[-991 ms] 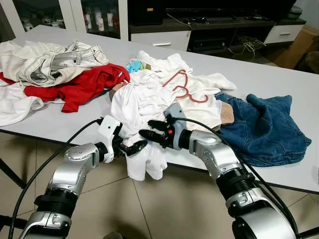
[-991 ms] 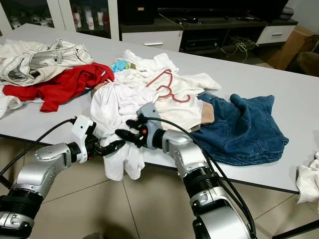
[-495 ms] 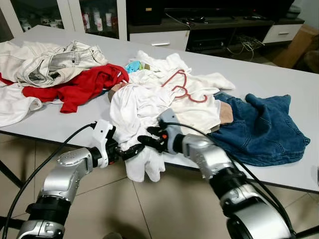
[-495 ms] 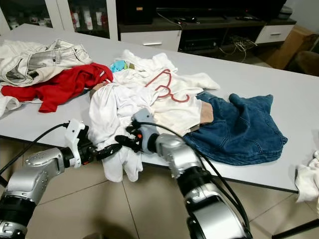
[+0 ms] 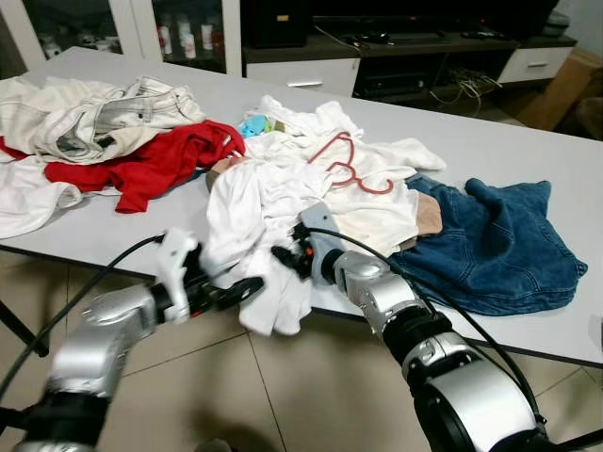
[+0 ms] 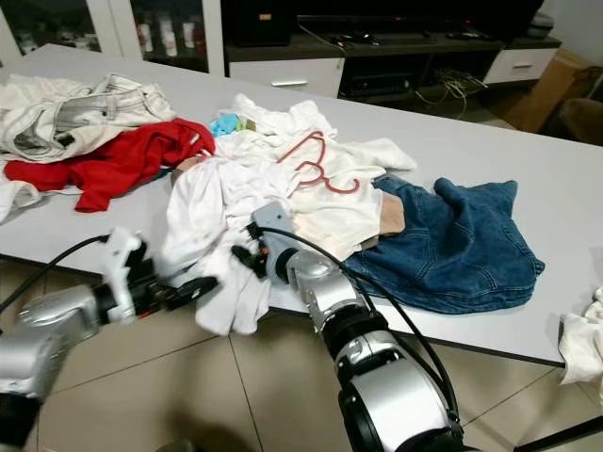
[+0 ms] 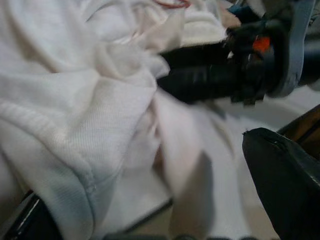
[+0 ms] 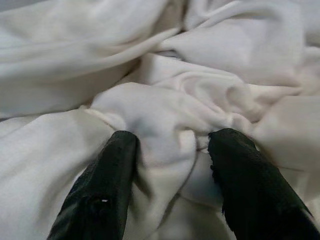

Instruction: Hang hanger

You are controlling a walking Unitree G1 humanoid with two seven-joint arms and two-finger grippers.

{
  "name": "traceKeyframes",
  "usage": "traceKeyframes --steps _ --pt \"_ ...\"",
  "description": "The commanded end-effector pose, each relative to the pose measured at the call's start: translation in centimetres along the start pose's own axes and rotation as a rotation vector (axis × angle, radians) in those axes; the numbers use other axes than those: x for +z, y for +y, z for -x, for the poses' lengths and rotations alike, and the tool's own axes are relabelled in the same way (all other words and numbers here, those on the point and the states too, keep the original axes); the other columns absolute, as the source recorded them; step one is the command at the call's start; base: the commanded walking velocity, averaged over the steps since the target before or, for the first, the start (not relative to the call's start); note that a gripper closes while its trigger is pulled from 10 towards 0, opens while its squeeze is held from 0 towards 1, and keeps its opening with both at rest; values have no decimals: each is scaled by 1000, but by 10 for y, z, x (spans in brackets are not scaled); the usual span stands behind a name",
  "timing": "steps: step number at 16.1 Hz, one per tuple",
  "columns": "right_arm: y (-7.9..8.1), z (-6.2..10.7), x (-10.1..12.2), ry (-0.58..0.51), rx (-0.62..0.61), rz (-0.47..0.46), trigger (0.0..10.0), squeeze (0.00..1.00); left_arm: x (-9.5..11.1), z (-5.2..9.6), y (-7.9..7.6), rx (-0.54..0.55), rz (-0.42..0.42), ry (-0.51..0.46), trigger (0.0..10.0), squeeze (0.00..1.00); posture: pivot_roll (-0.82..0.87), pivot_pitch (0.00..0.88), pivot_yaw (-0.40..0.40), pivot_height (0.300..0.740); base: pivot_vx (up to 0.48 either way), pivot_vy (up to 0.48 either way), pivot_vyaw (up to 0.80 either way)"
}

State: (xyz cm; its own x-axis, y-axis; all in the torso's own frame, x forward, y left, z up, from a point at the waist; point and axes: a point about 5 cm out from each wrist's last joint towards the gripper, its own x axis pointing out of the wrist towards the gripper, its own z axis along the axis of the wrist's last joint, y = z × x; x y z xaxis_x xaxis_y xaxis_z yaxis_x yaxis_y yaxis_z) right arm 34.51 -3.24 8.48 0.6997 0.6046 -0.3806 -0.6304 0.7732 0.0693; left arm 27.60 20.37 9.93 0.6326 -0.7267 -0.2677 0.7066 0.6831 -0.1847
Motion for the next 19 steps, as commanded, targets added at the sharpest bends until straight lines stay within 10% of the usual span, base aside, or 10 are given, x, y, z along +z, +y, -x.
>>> traceKeyframes --steps 1,7,13,14,15,19 --pt "-11 2 0 9 -61 7 10000 0 2 1 -4 -32 -2 -2 10000 0 71 0 -101 740 0 0 0" --pt "-17 2 13 -64 -117 -6 10000 0 -25 19 -3 10 17 145 10000 0 63 0 -93 740 0 0 0" --pt "-22 2 21 -103 -147 -20 10000 0 -24 43 42 355 -129 206 10000 98 75 0 -99 740 0 0 0" --pt "-22 2 24 -119 -154 -30 10000 0 -3 46 53 450 -176 111 10000 702 73 0 -99 740 0 0 0" --pt "-23 3 26 -127 -158 -36 10000 0 10 49 59 487 -166 36 10000 1000 71 0 -97 740 0 0 0" --pt "-25 4 25 -134 -163 -44 10000 0 19 39 51 369 -59 -78 10000 1000 65 0 -92 740 0 0 0"
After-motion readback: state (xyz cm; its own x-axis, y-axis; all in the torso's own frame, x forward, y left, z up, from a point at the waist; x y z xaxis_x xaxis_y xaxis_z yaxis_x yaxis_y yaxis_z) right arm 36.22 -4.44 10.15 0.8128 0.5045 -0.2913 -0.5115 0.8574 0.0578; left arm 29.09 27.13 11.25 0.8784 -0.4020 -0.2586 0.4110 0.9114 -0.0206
